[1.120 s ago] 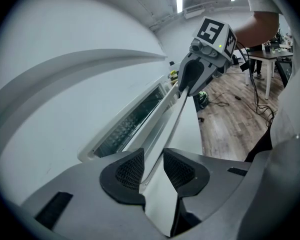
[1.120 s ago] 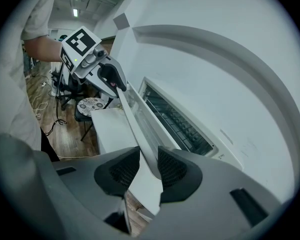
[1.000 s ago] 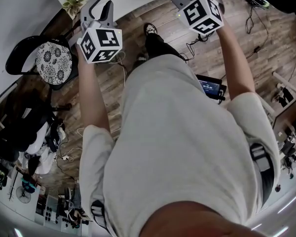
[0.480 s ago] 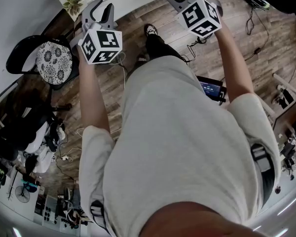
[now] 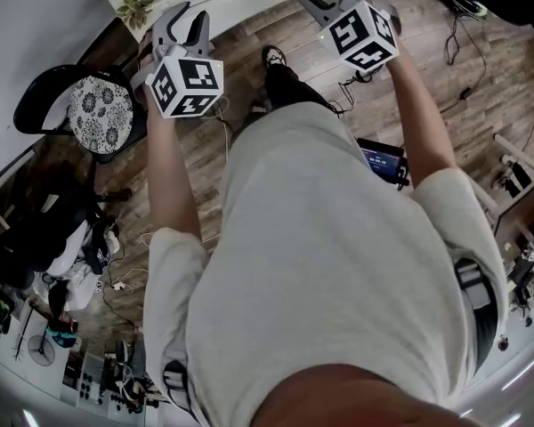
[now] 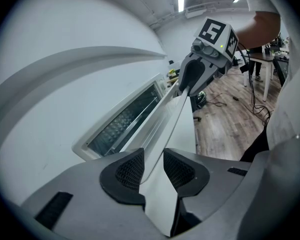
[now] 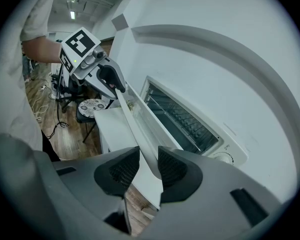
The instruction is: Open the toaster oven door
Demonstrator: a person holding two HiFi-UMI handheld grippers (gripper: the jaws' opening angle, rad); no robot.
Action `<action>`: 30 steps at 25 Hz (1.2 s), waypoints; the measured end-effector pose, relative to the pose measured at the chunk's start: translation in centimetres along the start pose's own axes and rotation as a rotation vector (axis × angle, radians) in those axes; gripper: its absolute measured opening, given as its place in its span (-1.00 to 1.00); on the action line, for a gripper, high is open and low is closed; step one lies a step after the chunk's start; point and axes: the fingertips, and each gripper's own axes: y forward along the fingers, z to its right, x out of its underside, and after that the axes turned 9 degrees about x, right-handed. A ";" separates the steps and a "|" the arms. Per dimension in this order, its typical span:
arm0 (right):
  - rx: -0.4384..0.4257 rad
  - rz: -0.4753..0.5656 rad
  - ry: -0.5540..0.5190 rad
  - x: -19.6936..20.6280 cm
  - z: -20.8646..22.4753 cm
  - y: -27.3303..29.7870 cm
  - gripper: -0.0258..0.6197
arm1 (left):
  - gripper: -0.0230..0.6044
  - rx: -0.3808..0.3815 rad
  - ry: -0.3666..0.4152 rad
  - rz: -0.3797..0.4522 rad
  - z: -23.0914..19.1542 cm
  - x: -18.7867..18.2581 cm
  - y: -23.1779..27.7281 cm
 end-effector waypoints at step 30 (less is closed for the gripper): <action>0.065 -0.057 -0.231 -0.4 3.4 0.4 -0.76 | -0.51 0.035 -0.020 -0.003 0.8 0.0 0.0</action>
